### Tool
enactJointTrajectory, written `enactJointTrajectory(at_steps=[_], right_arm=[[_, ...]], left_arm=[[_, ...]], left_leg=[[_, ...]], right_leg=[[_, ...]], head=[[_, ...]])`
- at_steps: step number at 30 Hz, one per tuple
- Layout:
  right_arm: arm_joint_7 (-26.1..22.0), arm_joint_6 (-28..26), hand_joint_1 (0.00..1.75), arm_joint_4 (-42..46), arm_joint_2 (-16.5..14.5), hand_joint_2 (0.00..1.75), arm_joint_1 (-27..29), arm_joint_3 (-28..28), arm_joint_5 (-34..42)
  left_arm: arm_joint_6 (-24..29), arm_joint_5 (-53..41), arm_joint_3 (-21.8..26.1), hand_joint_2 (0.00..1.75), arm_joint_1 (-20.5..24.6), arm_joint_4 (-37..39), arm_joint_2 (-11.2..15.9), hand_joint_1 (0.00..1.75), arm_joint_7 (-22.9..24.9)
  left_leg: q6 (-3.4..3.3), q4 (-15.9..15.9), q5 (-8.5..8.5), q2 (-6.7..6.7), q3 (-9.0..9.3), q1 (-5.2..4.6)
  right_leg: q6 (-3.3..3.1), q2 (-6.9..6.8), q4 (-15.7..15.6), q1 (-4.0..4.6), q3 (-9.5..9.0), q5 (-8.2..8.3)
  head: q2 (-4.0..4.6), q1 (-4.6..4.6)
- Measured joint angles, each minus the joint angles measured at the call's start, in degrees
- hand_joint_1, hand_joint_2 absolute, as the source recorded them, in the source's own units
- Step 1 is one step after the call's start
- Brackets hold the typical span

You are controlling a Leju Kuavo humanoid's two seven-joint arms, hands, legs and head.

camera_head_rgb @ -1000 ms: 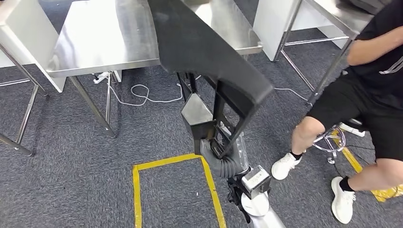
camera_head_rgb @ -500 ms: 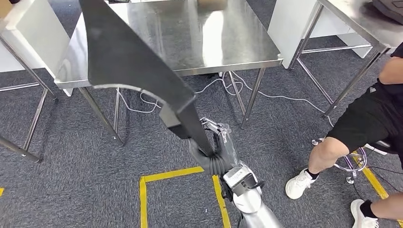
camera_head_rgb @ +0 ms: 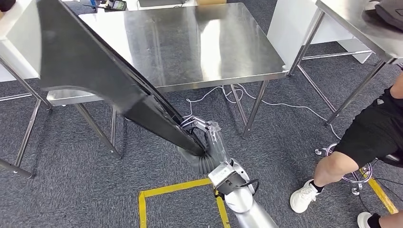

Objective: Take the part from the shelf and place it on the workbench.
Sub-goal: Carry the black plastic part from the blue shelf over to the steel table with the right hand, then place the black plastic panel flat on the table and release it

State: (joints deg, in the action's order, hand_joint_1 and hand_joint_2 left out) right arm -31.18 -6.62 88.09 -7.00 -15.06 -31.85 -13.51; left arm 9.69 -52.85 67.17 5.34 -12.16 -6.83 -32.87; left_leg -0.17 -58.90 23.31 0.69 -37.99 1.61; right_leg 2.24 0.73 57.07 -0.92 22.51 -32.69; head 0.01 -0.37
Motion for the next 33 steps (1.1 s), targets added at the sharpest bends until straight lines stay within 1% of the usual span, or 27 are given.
enactJointTrajectory(at_steps=[1,2,3,4,5,7,8,9,10,11,12,13,14,16,17,19,20,21,23,24,25,27,28,29,31,32,33], right_arm=[[0.2,-0.1,1.75,0.0,-0.2,1.75,-0.3,0.0,-0.2],[0.3,-0.2,1.75,0.0,-0.4,1.75,-0.6,0.0,-0.4],[0.3,-0.4,1.75,0.0,-0.5,1.75,-0.8,-0.1,-0.6],[0.5,-0.5,1.75,-0.1,-0.5,1.75,-0.9,-0.1,-0.9],[0.6,-0.6,1.75,-0.2,-0.5,1.75,-0.9,-0.1,-1.2],[0.9,-0.8,1.75,-0.4,-0.5,1.75,-0.9,-0.1,-1.7],[1.0,-0.9,1.75,-0.5,-0.5,1.75,-0.9,-0.1,-1.9],[1.1,-0.9,1.75,-0.5,-0.5,1.75,-0.9,-0.1,-2.1],[1.2,-1.0,1.75,-0.6,-0.5,1.75,-0.9,-0.1,-2.2],[1.2,-1.0,1.75,-0.7,-0.5,1.75,-0.8,-0.1,-2.3],[1.3,-1.1,1.75,-0.9,-0.4,1.75,-0.8,-0.2,-2.4],[1.3,-1.2,1.75,-1.0,-0.5,1.75,-0.8,-0.2,-2.4],[1.4,-1.4,1.75,-1.0,-0.6,1.75,-0.9,-0.2,-2.5],[1.5,-1.6,1.75,-1.0,-1.0,1.75,-1.2,-0.2,-2.8],[1.5,-1.7,1.75,-1.0,-1.2,1.75,-1.4,-0.2,-2.9],[1.5,-1.8,1.75,-1.1,-1.6,1.75,-1.6,-0.2,-3.1],[1.5,-1.8,1.75,-1.1,-1.8,1.75,-1.6,-0.2,-3.1],[1.6,-1.8,1.75,-1.2,-1.9,1.75,-1.6,-0.2,-3.2],[1.6,-1.9,1.75,-1.4,-2.0,1.75,-1.5,-0.2,-3.3],[1.6,-2.0,1.75,-1.5,-2.0,1.75,-1.5,-0.3,-3.5],[1.7,-2.3,1.75,-1.6,-2.0,1.75,-1.5,-0.3,-3.9],[2.0,-3.0,1.75,-2.0,-2.0,1.75,-1.4,-0.3,-4.8],[2.3,-3.4,1.75,-2.2,-1.9,1.75,-1.3,-0.3,-5.3],[2.5,-3.8,1.75,-2.3,-1.9,1.75,-1.3,-0.3,-5.8],[2.9,-4.5,1.75,-2.2,-2.2,1.75,-1.6,-0.3,-6.9],[3.1,-4.9,1.75,-2.1,-2.3,1.75,-1.9,-0.3,-7.5],[3.3,-5.3,1.75,-2.1,-2.4,1.75,-2.1,-0.4,-8.3]], left_arm=[[0.0,0.0,0.0,1.75,0.1,0.0,0.0,0.00,0.0],[0.0,0.0,0.1,1.75,0.1,0.0,0.0,0.00,0.1],[0.0,-0.1,0.1,1.75,0.2,0.0,0.0,0.00,0.1],[0.1,-0.1,0.1,1.75,0.2,0.0,0.0,0.00,0.2],[0.1,-0.2,0.1,1.75,0.3,0.0,0.0,0.00,0.3],[0.1,-0.2,0.1,1.75,0.2,0.0,0.0,0.00,0.4],[0.1,-0.3,0.1,1.75,0.2,0.0,0.0,0.00,0.4],[0.1,-0.3,0.1,1.75,0.2,0.0,-0.1,0.00,0.4],[0.1,-0.4,0.1,1.75,0.1,0.0,-0.1,0.00,0.4],[0.1,-0.4,0.1,1.75,0.0,0.0,-0.2,0.00,0.4],[0.1,-0.4,0.1,1.75,0.0,0.1,-0.3,0.00,0.4],[0.1,-0.4,0.1,1.75,0.0,0.1,-0.3,0.00,0.4],[0.1,-0.4,0.1,1.75,0.0,0.1,-0.3,0.00,0.4],[0.0,-0.5,0.2,1.75,0.2,0.1,-0.2,0.00,0.4],[0.0,-0.6,0.2,1.75,0.4,0.0,-0.2,0.00,0.4],[0.0,-0.6,0.2,1.75,0.7,0.0,-0.1,0.00,0.4],[0.0,-0.6,0.2,1.75,0.7,0.0,-0.1,0.00,0.5],[0.0,-0.6,0.2,1.75,0.6,0.0,-0.1,0.00,0.5],[0.0,-0.6,0.2,1.75,0.4,0.0,0.0,0.00,0.5],[0.0,-0.6,0.3,1.75,0.3,0.0,0.0,0.00,0.5],[0.0,-0.6,0.3,1.75,0.2,0.0,0.0,0.00,0.5],[-0.1,-0.7,0.3,1.75,-0.2,0.0,0.0,0.00,0.4],[-0.1,-0.9,0.3,1.75,-0.4,0.0,0.1,0.00,0.4],[-0.2,-1.0,0.3,1.75,-0.5,0.0,0.1,0.00,0.3],[-0.2,-1.2,0.3,1.75,-0.1,0.0,0.1,0.00,0.3],[-0.2,-1.3,0.3,1.75,0.2,0.0,0.0,0.00,0.3],[-0.2,-1.3,0.3,1.75,0.5,0.0,0.1,0.00,0.4]], left_leg=[[-0.57,0.2,0.03,-0.09,0.77,-0.06],[-1.12,0.3,0.16,-0.11,1.51,-0.09],[-1.56,0.3,0.51,-0.17,2.35,-0.11],[-1.86,0.3,1.25,-0.19,2.98,-0.18],[-2.07,0.3,1.99,-0.33,3.69,-0.26],[-2.24,0.3,3.63,-0.70,5.44,-0.52],[-2.27,0.3,4.50,-0.92,6.48,-0.67],[-2.28,0.3,5.41,-1.09,7.61,-0.82],[-2.24,0.4,6.35,-1.20,8.52,-0.91],[-2.16,0.3,7.35,-1.29,9.57,-1.03],[-1.92,0.5,8.32,-1.34,10.32,-1.11],[-1.60,0.9,9.14,-1.34,11.03,-1.15],[-1.26,0.8,9.43,-1.29,11.99,-1.22],[-0.66,-1.1,8.35,-1.03,12.25,-1.20],[-0.46,-4.1,6.99,-0.92,11.10,-1.16],[-0.04,-11.4,6.08,-0.82,6.13,-0.99],[0.20,-14.2,7.49,-0.83,3.48,-0.96],[0.42,-15.8,10.12,-0.83,1.06,-0.94],[0.58,-15.0,15.41,-0.83,-2.45,-0.95],[0.47,-13.0,15.92,-0.83,-3.51,-0.97],[0.22,-10.1,13.81,-0.84,-4.20,-1.00],[-0.57,-4.2,3.45,-0.90,-4.77,-1.24],[-1.00,-2.6,-0.74,-0.95,-4.59,-1.46],[-1.51,-1.8,-2.97,-0.97,-4.25,-1.72],[-2.50,-1.7,-2.10,-1.00,-2.88,-1.94],[-2.90,-1.3,-1.72,-1.02,-2.12,-1.85],[-3.14,-0.8,-1.33,-1.06,-1.22,-1.69]], right_leg=[[0.72,-0.09,2.3,0.06,0.59,0.92],[1.05,-0.16,5.7,0.10,2.59,1.62],[1.03,-0.26,9.8,0.09,5.38,1.85],[0.56,-0.34,13.6,0.01,8.47,1.21],[-0.07,-0.35,16.3,0.09,11.45,-0.51],[-1.11,-0.35,17.5,0.25,15.54,-5.00],[-1.26,-0.36,15.9,0.37,16.48,-6.37],[-1.08,-0.36,13.2,0.55,16.90,-6.21],[-0.78,-0.44,9.9,0.87,17.00,-3.61],[-0.29,-0.56,6.8,1.13,16.99,0.29],[-0.15,-0.78,4.4,1.42,16.69,4.13],[-0.45,-0.95,3.1,1.71,16.04,7.31],[-1.09,-0.99,2.3,1.69,15.39,8.50],[-2.58,-0.74,1.2,1.26,12.97,8.48],[-3.12,-0.63,0.6,0.92,11.83,8.08],[-3.66,-0.53,-0.2,0.69,9.36,6.86],[-3.80,-0.43,-0.5,0.67,8.31,6.04],[-3.83,-0.23,-0.6,0.66,7.22,5.15],[-3.79,0.24,-0.8,0.65,4.68,3.10],[-3.71,0.41,-0.8,0.67,3.26,1.95],[-3.62,0.50,-0.8,0.70,2.05,0.77],[-3.27,0.78,-0.8,0.96,-0.10,-1.65],[-2.98,0.95,-1.0,1.12,-0.92,-2.72],[-2.47,1.13,-1.0,1.26,-2.00,-3.31],[-1.04,1.16,0.9,1.37,-1.84,-2.44],[-0.30,0.91,4.0,1.37,-0.28,-1.06],[0.04,0.60,8.0,1.37,2.52,0.03]], head=[[0.00,0.04],[0.00,0.06],[0.00,0.11],[0.00,0.18],[0.00,0.21],[0.00,0.29],[-0.01,0.29],[-0.01,0.30],[-0.01,0.31],[-0.01,0.19],[-0.01,0.17],[-0.01,0.11],[-0.01,0.03],[-0.01,0.10],[-0.01,0.00],[0.01,-0.19],[0.01,-0.29],[0.01,-0.29],[0.01,-0.31],[0.00,-0.32],[0.00,-0.31],[-0.01,-0.35],[0.00,-0.30],[0.01,-0.29],[0.00,-0.24],[0.00,-0.28],[0.01,-0.20]])
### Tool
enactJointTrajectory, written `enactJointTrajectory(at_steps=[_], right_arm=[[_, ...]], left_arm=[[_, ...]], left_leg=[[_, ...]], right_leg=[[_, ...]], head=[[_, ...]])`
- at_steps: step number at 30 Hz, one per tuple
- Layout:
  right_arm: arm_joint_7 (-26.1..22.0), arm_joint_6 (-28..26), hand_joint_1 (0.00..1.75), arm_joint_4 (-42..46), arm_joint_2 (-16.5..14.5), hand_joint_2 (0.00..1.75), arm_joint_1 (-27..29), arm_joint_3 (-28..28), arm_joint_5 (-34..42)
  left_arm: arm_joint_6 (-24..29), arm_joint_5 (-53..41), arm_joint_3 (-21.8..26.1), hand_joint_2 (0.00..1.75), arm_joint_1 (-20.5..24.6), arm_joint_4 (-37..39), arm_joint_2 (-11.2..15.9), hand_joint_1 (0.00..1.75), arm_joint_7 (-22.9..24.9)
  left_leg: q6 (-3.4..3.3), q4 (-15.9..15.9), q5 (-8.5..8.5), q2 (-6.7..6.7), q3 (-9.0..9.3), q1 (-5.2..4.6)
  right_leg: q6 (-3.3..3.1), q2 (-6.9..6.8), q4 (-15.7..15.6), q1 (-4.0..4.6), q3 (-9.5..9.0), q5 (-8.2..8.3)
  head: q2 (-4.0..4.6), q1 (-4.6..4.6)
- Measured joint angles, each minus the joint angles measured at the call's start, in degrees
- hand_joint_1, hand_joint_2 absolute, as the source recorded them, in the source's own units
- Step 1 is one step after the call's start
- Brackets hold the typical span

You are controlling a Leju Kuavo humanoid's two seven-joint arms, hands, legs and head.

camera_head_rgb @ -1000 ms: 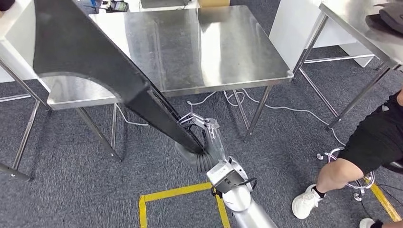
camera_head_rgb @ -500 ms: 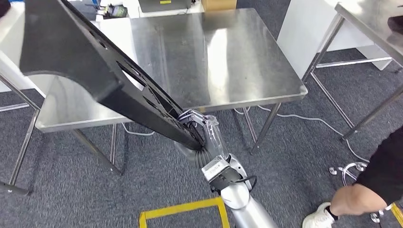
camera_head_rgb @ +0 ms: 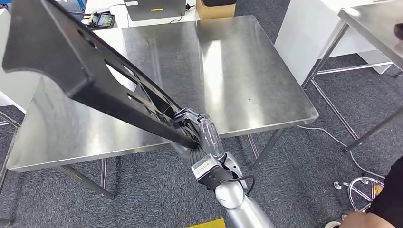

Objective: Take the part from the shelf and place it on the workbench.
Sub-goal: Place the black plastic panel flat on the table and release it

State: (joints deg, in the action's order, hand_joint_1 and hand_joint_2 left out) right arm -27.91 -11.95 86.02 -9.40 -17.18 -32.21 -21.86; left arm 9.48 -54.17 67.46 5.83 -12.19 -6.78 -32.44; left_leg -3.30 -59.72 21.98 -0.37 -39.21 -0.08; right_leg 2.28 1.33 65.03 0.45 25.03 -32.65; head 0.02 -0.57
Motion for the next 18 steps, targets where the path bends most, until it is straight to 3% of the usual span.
enactJointTrajectory(at_steps=[1,2,3,5,6,7,9,10,11,13,14,18], right_arm=[[0.3,-0.5,1.75,0.0,0.0,1.75,-0.2,0.0,-1.0],[0.7,-1.0,1.75,-0.2,0.1,1.75,-0.3,0.0,-2.2],[1.1,-1.5,1.75,-0.3,0.2,1.75,-0.4,0.0,-3.3],[1.5,-2.0,1.75,-0.7,0.2,1.75,-0.6,-0.1,-4.7],[1.6,-2.3,1.75,-0.9,0.2,1.75,-0.8,-0.1,-5.1],[1.8,-2.6,1.75,-1.1,0.2,1.75,-1.0,-0.1,-5.7],[2.4,-3.8,1.75,-1.6,0.3,1.75,-1.6,-0.1,-7.9],[3.0,-4.7,1.75,-2.1,0.2,1.75,-2.2,-0.3,-9.9],[4.0,-6.1,1.75,-2.9,0.1,1.75,-3.0,-0.5,-12.8],[6.2,-9.0,1.75,-5.2,-0.7,1.75,-5.6,-1.3,-19.8],[7.3,-10.2,1.75,-6.8,-1.2,1.75,-7.1,-1.9,-23.5],[10.4,-11.6,1.75,-15.6,-3.7,1.75,-14.0,-4.9,-34.4]], left_arm=[[0.0,0.0,0.0,1.75,0.2,0.0,0.0,0.00,0.1],[0.1,0.0,0.0,1.75,0.2,0.0,0.0,0.00,0.3],[0.2,0.0,0.0,1.75,0.2,0.0,0.1,0.00,0.5],[0.3,0.0,0.0,1.75,0.2,0.0,0.0,0.00,0.7],[0.3,0.0,0.0,1.75,0.2,0.0,0.0,0.00,0.7],[0.3,0.0,0.0,1.75,0.2,0.0,-0.1,0.00,0.8],[0.4,-0.2,0.0,1.75,0.2,0.0,-0.1,0.00,1.1],[0.5,-0.4,0.0,1.75,0.2,0.0,-0.2,0.00,1.3],[0.7,-0.6,0.0,1.75,0.2,0.0,-0.2,0.00,1.6],[1.2,-1.0,0.0,1.75,0.5,0.0,-0.3,0.00,2.2],[1.3,-1.1,0.0,1.75,0.7,0.0,-0.3,0.00,2.6],[1.6,-1.5,0.0,1.75,1.6,0.0,-0.4,0.00,3.6]], left_leg=[[-0.10,0.5,0.46,-0.07,0.95,0.18],[-0.16,0.8,1.08,-0.12,1.92,0.22],[-0.20,1.1,1.82,-0.21,2.92,0.26],[-0.21,1.3,3.45,-0.49,4.96,0.26],[-0.17,1.3,4.29,-0.66,6.00,0.25],[-0.11,1.3,5.12,-0.81,7.04,0.22],[0.17,1.4,6.56,-1.04,8.67,0.07],[0.40,1.4,7.09,-1.09,9.08,-0.01],[0.59,1.4,7.45,-1.10,9.22,-0.09],[0.61,1.5,7.40,-0.92,9.17,-0.14],[0.52,1.5,7.24,-0.80,9.22,-0.14],[0.77,2.2,7.53,-0.43,9.96,-0.07]], right_leg=[[-0.08,-0.32,4.0,-0.03,3.05,0.26],[-0.45,-0.57,7.1,-0.07,6.08,-0.60],[-1.02,-0.64,8.7,-0.09,8.71,-2.68],[-1.74,-0.68,7.7,-0.12,12.09,-6.93],[-1.62,-0.70,5.5,-0.11,12.88,-7.25],[-1.11,-0.72,2.3,-0.06,13.17,-5.42],[0.32,-0.79,-3.9,0.18,12.86,2.79],[0.41,-0.76,-5.8,0.27,12.43,6.51],[0.12,-0.76,-6.6,0.20,12.11,9.10],[-0.79,-0.60,-7.0,-0.04,11.73,10.50],[-0.87,-0.54,-7.1,-0.15,11.75,10.73],[-1.84,-0.19,-7.4,-0.09,11.42,10.07]], head=[[-0.01,0.12],[0.00,0.21],[-0.01,0.33],[-0.01,0.39],[-0.01,0.44],[-0.02,0.48],[-0.01,0.38],[0.00,0.33],[0.00,0.25],[-0.01,0.22],[-0.01,0.21],[-0.02,0.21]])
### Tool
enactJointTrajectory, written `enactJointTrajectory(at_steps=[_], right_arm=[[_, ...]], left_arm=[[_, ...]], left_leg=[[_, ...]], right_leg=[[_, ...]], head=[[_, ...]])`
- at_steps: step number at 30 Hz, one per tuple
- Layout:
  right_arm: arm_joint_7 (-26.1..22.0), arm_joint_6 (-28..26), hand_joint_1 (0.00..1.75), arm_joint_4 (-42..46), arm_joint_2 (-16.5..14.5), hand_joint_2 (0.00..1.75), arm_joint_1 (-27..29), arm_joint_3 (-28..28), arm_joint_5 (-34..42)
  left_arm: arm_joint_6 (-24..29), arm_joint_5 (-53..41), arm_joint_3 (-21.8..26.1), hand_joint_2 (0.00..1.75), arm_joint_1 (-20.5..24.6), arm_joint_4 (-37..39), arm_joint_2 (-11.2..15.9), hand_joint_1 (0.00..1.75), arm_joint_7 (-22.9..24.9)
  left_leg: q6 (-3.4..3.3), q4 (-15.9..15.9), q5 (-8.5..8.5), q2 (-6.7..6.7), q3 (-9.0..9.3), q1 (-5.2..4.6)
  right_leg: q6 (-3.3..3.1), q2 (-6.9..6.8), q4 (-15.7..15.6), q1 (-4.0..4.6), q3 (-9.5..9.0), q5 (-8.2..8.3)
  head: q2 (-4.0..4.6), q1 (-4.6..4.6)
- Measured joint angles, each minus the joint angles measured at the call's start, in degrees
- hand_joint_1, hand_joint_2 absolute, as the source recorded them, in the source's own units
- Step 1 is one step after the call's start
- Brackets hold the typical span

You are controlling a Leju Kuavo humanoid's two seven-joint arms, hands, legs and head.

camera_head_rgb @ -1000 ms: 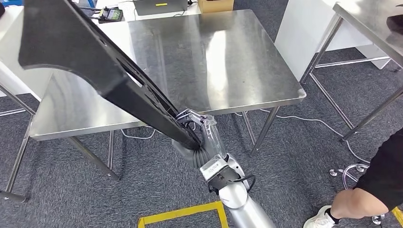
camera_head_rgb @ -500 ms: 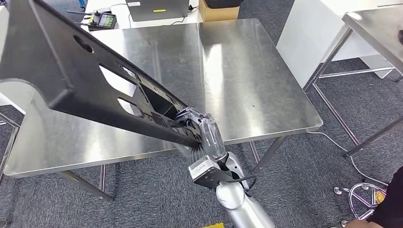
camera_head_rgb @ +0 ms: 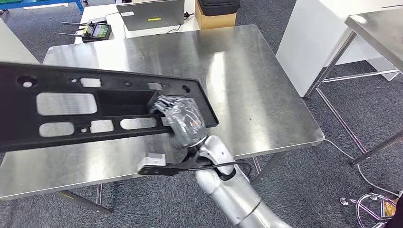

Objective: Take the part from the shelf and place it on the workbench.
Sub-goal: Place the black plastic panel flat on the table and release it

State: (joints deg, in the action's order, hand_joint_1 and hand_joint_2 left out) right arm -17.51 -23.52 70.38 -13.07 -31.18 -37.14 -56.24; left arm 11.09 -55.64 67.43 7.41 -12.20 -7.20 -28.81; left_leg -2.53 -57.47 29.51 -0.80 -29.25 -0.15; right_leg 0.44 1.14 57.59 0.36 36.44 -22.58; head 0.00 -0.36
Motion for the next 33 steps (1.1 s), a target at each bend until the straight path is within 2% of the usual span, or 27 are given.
enactJointTrajectory(at_steps=[3,9,13,20,22,28,33], right_arm=[[1.8,0.2,1.75,-8.4,-2.2,1.75,-4.9,-2.6,-4.7],[3.2,0.0,1.75,-23.7,-5.5,1.75,-12.0,-6.5,-8.4],[3.2,-0.1,1.75,-29.0,-6.2,1.75,-14.0,-7.7,-8.6],[4.6,-0.2,1.75,-33.3,-6.3,1.75,-15.9,-9.0,-10.5],[7.1,-0.1,1.75,-35.4,-6.3,1.75,-16.8,-9.7,-12.6],[19.1,3.0,1.75,-45.1,-5.4,1.75,-20.8,-10.6,-16.0],[23.9,4.7,1.75,-50.0,-2.7,1.75,-23.0,-9.0,-14.7]], left_arm=[[0.0,-0.5,0.0,1.75,0.3,0.0,0.0,0.00,0.5],[0.0,-1.6,-0.6,1.75,0.4,0.0,0.0,0.00,1.6],[0.0,-1.6,-0.9,1.75,0.5,0.0,0.0,0.00,1.7],[0.0,-2.2,-1.4,1.75,0.5,0.0,0.0,0.00,1.8],[-0.1,-2.7,-1.6,1.75,0.6,0.0,0.0,0.00,2.0],[0.0,-3.6,-1.9,1.75,1.0,0.0,0.0,0.00,3.2],[0.4,-3.6,-1.9,1.75,1.1,0.0,0.0,0.00,3.9]], left_leg=[[0.32,1.0,0.66,0.16,0.70,0.07],[0.73,1.1,0.40,0.18,0.86,0.22],[0.93,1.1,0.27,0.21,0.90,0.22],[0.94,1.0,0.26,0.21,0.93,0.20],[0.94,1.0,0.26,0.20,0.93,0.18],[0.94,1.0,0.26,0.22,0.96,0.12],[0.92,1.0,0.27,0.23,0.98,0.11]], right_leg=[[-0.41,0.06,-0.1,0.04,-0.16,-0.25],[-0.79,0.05,-0.1,0.22,-0.34,-0.11],[-0.94,0.05,-0.1,0.24,-0.36,-0.01],[-0.94,0.05,-0.1,0.23,-0.38,-0.01],[-0.94,0.05,-0.1,0.23,-0.38,-0.01],[-0.94,0.05,-0.1,0.20,-0.39,-0.01],[-0.91,0.09,-0.1,0.18,-0.41,0.00]], head=[[0.01,0.00],[0.01,0.02],[0.01,0.02],[0.01,0.03],[0.01,0.03],[0.01,0.03],[0.02,0.04]])
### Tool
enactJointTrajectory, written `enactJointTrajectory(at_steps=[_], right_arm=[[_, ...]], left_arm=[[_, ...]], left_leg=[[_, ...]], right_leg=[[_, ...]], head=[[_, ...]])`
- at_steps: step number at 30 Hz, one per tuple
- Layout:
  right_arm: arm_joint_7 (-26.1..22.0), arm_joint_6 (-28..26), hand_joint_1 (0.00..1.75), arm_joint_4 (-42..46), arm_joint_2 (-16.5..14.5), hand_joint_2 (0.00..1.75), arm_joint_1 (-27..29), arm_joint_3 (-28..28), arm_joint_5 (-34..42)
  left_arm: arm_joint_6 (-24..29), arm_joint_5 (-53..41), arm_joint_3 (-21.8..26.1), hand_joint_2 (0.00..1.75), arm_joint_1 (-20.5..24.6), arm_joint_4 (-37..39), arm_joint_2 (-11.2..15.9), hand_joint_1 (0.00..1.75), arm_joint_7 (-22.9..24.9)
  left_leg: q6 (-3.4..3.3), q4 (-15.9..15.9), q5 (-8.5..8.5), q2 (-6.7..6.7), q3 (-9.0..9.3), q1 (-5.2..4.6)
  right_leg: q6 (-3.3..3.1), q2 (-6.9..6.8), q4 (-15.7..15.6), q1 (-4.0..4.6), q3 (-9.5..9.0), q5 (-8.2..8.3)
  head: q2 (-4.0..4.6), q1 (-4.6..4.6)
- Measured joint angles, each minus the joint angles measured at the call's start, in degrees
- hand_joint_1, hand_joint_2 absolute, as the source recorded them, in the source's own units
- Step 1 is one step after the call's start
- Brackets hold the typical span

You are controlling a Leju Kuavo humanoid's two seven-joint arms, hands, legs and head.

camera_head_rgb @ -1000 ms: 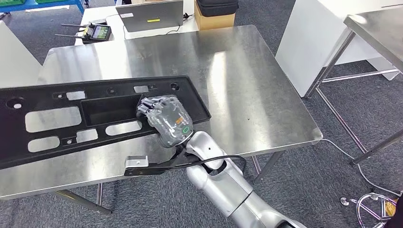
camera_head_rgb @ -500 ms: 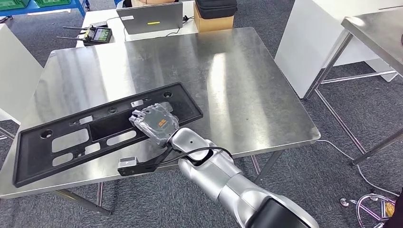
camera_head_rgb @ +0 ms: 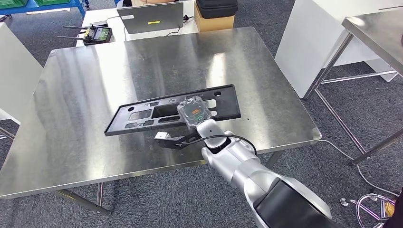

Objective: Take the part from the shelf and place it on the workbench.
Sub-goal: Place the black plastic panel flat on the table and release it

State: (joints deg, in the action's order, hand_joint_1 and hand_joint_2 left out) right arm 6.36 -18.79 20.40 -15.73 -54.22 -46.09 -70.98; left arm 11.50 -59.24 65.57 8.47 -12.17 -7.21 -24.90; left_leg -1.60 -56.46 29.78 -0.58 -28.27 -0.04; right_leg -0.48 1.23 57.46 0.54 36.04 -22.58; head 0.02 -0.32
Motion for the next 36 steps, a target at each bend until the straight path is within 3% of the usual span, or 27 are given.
enactJointTrajectory(at_steps=[6,10,16,20,24,31,35,36], right_arm=[[6.5,1.6,1.75,-2.9,4.3,1.75,-1.5,3.5,1.8],[7.3,1.6,1.75,-3.9,7.5,1.75,-2.1,5.8,2.6],[8.8,1.5,1.75,-4.7,9.2,1.75,-2.3,7.4,2.8],[9.5,1.4,0.00,-5.1,11.1,1.75,-2.3,8.9,3.3],[9.4,1.3,0.00,-5.6,13.0,1.75,-2.2,9.9,3.0],[9.2,1.3,0.00,-6.1,13.5,1.75,-2.0,10.5,1.6],[9.1,1.3,0.00,-6.1,13.5,1.75,-2.0,10.6,1.2],[9.1,1.3,0.00,-6.1,13.5,1.75,-2.0,10.6,1.0]], left_arm=[[0.4,-0.1,0.0,1.75,0.1,0.0,0.0,0.00,0.3],[0.3,-0.3,0.0,1.75,0.1,0.0,0.0,0.00,0.3],[0.0,-0.5,0.0,1.75,0.1,0.0,0.0,0.00,0.2],[-1.0,-1.1,0.0,1.75,0.1,0.0,0.0,0.00,-0.1],[-1.1,-1.5,0.0,1.75,0.2,0.0,0.0,0.00,-0.2],[-0.6,-1.1,0.0,1.75,0.2,0.0,0.0,0.00,-0.1],[-0.3,-0.9,0.0,0.00,0.2,0.0,0.0,0.00,-0.1],[-0.2,-0.9,0.0,0.00,0.2,0.0,0.0,0.00,0.0]], left_leg=[[-0.02,0.0,0.02,-0.13,-0.01,0.00],[-0.07,0.0,0.07,0.01,-0.05,0.00],[-0.10,0.0,0.10,0.07,0.05,0.02],[-0.10,0.0,0.10,0.05,0.03,0.03],[-0.11,0.0,0.11,0.12,-0.05,0.02],[-0.13,0.0,0.11,0.12,-0.09,0.05],[-0.12,0.0,0.12,0.12,-0.13,0.06],[-0.12,0.0,0.12,0.12,-0.18,0.07]], right_leg=[[0.02,-0.07,0.0,0.00,0.00,-0.01],[0.02,0.06,0.0,-0.03,-0.01,-0.01],[0.02,0.14,0.0,0.00,0.01,-0.01],[0.02,0.11,0.0,0.01,0.01,-0.01],[0.02,0.19,0.0,-0.01,0.00,-0.01],[0.02,0.22,-0.1,0.01,0.08,-0.01],[0.03,0.22,-0.1,0.02,0.09,-0.03],[0.03,0.22,-0.2,0.04,0.10,-0.03]], head=[[-0.01,-0.01],[-0.02,-0.01],[-0.01,-0.01],[-0.02,-0.01],[-0.01,0.02],[-0.01,-0.03],[-0.01,-0.01],[-0.01,-0.01]])
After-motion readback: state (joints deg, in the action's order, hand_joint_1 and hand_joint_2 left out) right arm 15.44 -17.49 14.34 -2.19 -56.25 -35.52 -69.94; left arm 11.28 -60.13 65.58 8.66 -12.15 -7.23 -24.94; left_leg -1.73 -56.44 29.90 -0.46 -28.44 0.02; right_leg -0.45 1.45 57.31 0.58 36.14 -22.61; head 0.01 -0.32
